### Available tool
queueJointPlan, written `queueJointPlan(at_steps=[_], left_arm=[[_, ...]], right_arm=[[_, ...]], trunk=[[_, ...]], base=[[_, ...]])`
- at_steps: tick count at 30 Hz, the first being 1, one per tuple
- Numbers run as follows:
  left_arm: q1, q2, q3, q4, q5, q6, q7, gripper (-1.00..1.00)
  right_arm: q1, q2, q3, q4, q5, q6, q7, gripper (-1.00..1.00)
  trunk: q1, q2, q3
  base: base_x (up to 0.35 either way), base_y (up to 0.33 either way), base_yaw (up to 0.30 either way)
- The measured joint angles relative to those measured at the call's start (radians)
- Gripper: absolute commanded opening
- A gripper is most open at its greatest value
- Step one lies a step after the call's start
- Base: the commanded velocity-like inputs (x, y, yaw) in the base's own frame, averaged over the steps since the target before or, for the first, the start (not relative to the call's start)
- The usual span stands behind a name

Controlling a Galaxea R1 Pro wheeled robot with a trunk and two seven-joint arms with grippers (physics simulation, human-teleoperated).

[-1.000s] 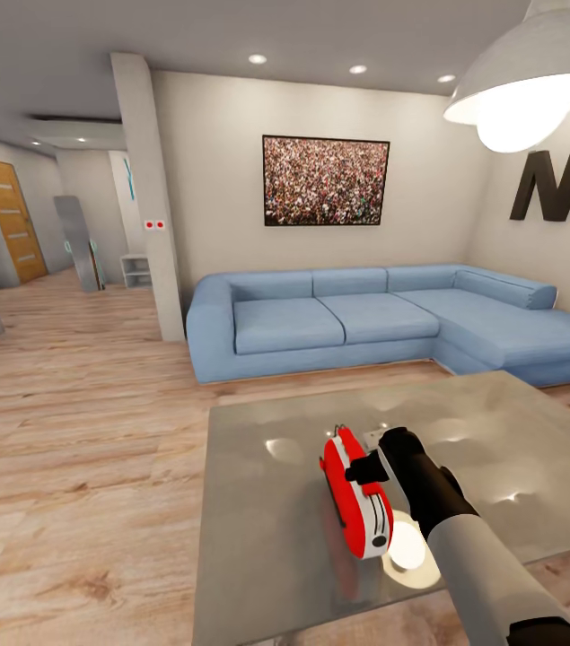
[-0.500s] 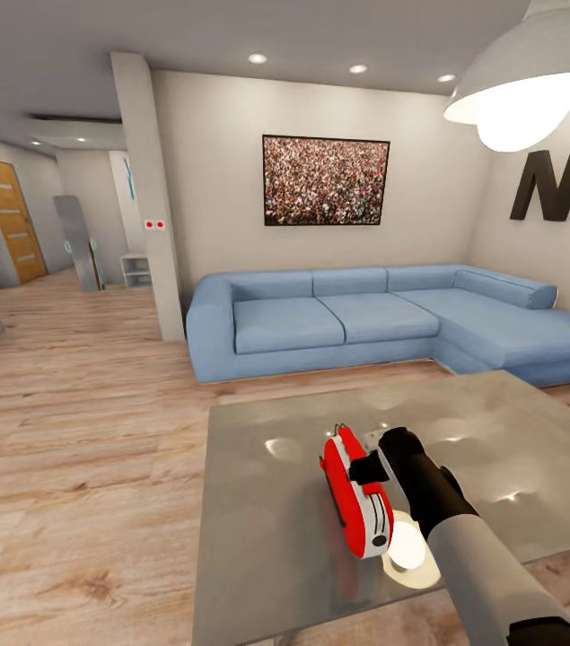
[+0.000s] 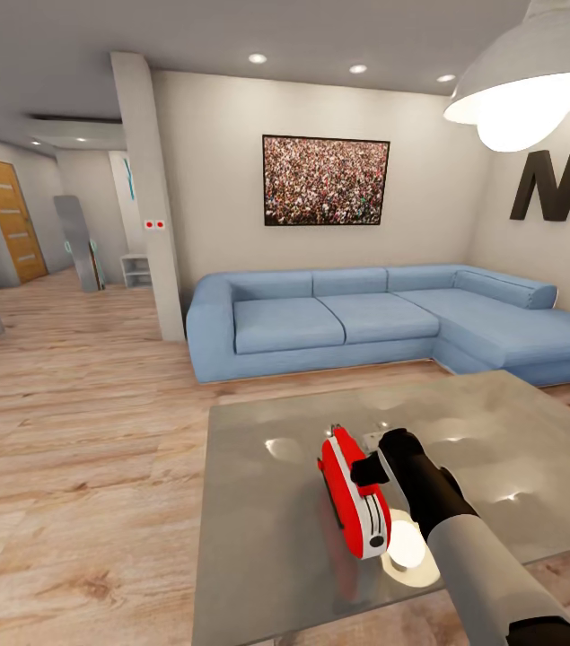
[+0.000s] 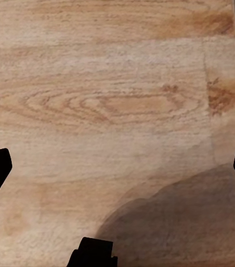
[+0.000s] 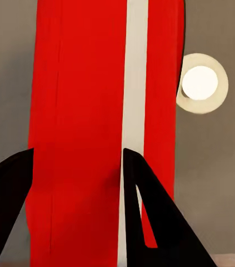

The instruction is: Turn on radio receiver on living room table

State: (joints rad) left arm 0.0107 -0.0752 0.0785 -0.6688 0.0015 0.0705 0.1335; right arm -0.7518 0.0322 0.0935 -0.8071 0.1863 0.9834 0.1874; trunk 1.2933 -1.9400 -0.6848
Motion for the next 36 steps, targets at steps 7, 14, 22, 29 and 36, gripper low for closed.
queueJointPlan(at_steps=[7, 14, 22, 29, 36], left_arm=[[0.000, 0.003, 0.000, 0.000, 0.000, 0.000, -0.001, 1.00], [0.000, 0.012, 0.003, 0.000, -0.008, 0.000, 0.000, 1.00], [0.000, 0.012, 0.003, 0.000, -0.009, 0.000, 0.000, 1.00], [0.000, 0.012, 0.003, 0.000, -0.009, 0.000, 0.000, 1.00], [0.000, 0.014, 0.003, 0.000, -0.009, 0.000, 0.000, 1.00]], right_arm=[[0.000, 0.000, 0.000, 0.000, 0.002, 0.000, -0.001, -1.00], [0.000, 0.001, 0.000, 0.000, 0.001, 0.000, -0.002, -1.00], [0.000, 0.001, 0.001, 0.000, 0.001, 0.000, -0.002, -1.00], [0.000, 0.002, 0.001, 0.000, 0.002, 0.000, -0.002, -1.00], [0.000, 0.002, -0.001, 0.000, 0.001, 0.000, 0.001, -1.00]], trunk=[[0.000, 0.000, 0.000], [-0.011, 0.021, 0.009], [-0.042, 0.077, 0.034], [-0.069, 0.126, 0.056], [-0.096, 0.175, 0.078]], base=[[0.000, 0.000, 0.000], [0.000, 0.000, 0.000], [0.000, 0.000, 0.000], [0.000, 0.000, 0.000], [0.000, 0.000, 0.000]])
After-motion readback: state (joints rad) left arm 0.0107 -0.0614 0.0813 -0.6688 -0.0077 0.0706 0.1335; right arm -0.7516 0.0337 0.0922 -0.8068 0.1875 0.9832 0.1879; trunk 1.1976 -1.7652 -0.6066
